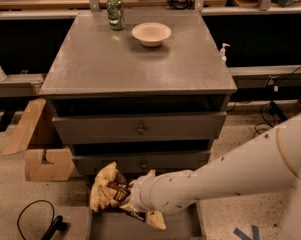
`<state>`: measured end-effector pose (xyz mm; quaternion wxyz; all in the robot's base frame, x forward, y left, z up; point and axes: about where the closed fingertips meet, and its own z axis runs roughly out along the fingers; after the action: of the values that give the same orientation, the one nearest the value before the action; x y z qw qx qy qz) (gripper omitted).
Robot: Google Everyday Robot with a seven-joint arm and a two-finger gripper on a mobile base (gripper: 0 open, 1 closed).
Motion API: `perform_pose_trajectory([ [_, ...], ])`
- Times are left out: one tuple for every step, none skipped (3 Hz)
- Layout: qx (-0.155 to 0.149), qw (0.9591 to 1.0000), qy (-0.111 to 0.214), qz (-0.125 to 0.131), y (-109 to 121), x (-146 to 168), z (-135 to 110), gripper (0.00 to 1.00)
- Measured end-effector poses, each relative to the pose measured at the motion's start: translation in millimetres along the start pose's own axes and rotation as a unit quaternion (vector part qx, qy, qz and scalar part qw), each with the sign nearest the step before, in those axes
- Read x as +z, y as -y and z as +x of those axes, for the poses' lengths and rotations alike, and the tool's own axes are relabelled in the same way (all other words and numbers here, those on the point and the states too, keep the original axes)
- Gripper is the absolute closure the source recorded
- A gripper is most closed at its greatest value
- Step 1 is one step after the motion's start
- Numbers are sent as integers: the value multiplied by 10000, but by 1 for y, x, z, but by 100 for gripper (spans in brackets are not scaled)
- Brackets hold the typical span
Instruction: Pick brown chip bag from bottom drawer and place on counter
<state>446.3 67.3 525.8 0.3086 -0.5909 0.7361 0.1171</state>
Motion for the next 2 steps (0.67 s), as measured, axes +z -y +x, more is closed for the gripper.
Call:
perform_pose_trajectory([
  [-259, 9952, 643, 684, 17, -67, -64, 100],
  [24, 9867, 1109, 1192, 39, -98, -72, 100],
])
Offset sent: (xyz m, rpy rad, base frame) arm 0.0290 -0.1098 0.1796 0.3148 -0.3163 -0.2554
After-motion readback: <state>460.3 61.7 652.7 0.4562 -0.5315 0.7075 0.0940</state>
